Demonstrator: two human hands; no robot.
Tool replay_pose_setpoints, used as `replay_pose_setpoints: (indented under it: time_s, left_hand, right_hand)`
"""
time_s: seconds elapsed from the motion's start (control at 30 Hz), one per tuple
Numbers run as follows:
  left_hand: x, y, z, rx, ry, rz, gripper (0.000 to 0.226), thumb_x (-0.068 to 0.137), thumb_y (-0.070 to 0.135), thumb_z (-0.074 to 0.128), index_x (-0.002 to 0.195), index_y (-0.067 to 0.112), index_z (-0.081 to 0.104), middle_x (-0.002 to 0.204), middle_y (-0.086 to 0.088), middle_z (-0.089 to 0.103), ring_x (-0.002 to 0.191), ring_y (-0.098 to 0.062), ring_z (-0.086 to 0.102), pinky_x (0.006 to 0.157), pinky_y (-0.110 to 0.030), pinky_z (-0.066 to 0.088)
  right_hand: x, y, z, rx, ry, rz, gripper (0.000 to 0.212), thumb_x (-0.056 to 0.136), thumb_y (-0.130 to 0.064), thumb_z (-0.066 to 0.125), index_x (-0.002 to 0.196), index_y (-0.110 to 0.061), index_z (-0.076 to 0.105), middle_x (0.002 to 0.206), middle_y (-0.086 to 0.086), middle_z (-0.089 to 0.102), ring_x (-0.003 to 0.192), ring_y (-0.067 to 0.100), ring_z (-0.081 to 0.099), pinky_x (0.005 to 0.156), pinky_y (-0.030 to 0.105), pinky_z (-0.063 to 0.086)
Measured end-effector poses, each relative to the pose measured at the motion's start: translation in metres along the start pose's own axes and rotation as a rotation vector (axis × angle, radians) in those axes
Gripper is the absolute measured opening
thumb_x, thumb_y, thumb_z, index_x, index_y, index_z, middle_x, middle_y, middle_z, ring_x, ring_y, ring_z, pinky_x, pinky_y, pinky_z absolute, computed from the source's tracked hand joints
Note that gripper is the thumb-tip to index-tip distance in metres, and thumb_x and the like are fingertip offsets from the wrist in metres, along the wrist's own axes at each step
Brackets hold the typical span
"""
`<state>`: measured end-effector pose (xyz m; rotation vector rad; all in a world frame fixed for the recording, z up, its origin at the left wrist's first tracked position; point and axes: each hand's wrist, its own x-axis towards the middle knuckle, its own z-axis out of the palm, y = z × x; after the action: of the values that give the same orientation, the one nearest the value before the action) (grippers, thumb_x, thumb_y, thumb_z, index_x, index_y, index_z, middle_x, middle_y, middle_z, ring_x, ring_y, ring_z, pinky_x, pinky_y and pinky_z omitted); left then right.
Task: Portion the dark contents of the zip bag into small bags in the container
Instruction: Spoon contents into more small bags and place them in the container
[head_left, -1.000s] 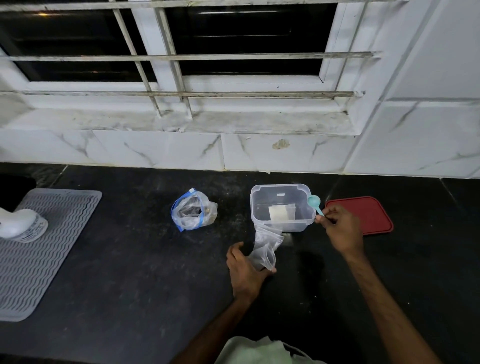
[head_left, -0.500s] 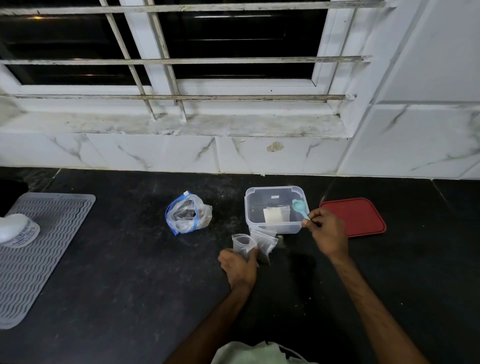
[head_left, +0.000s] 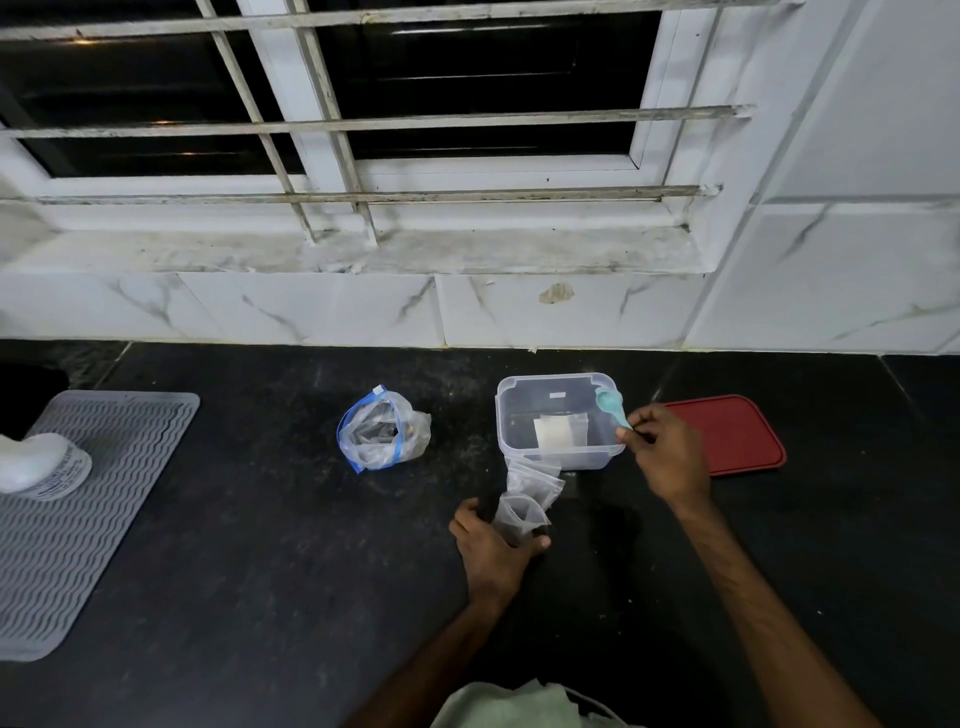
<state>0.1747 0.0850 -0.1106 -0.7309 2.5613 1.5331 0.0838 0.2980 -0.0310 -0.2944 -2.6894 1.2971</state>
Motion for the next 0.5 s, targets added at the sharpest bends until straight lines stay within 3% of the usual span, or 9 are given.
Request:
replay_pose_setpoints:
  time_s: [0.3, 0.4, 0.5]
  left_hand:
    - [-0.008, -0.003, -0.012, 0.014, -0.053, -0.004, 0.115, 0.043, 0.035, 0.096, 0.136, 0.015, 0.031, 0.135, -0.006, 0.034, 0.126, -0.021, 0.040, 0.111, -0.032, 0.036]
    - [-0.014, -0.005, -0.030, -0.043, -0.056, 0.024, 0.112, 0.041, 0.042, 0.095, 0.131, 0.022, 0.032, 0.129, 0.000, 0.035, 0.119, -0.015, 0.043, 0.107, -0.029, 0.039]
    - [-0.007, -0.010, -0.061, -0.143, -0.066, -0.008, 0.101, 0.048, 0.057, 0.089, 0.128, 0.030, 0.033, 0.128, 0.002, 0.040, 0.114, -0.014, 0.049, 0.102, -0.036, 0.048]
  right_hand:
    - [-0.006, -0.013, 0.000, -0.001, 0.004, -0.039, 0.017, 0.081, -0.017, 0.076, 0.081, -0.019, 0.059, 0.074, -0.003, 0.071, 0.067, 0.010, 0.065, 0.061, 0.031, 0.048]
    - [-0.008, -0.025, 0.000, 0.053, -0.020, -0.060, 0.016, 0.084, -0.017, 0.073, 0.082, -0.019, 0.058, 0.071, -0.008, 0.072, 0.069, 0.008, 0.068, 0.065, 0.033, 0.053]
    - [-0.012, -0.048, 0.010, 0.121, -0.099, -0.086, 0.017, 0.084, -0.020, 0.073, 0.080, -0.026, 0.057, 0.067, -0.007, 0.072, 0.066, 0.007, 0.069, 0.065, 0.033, 0.055]
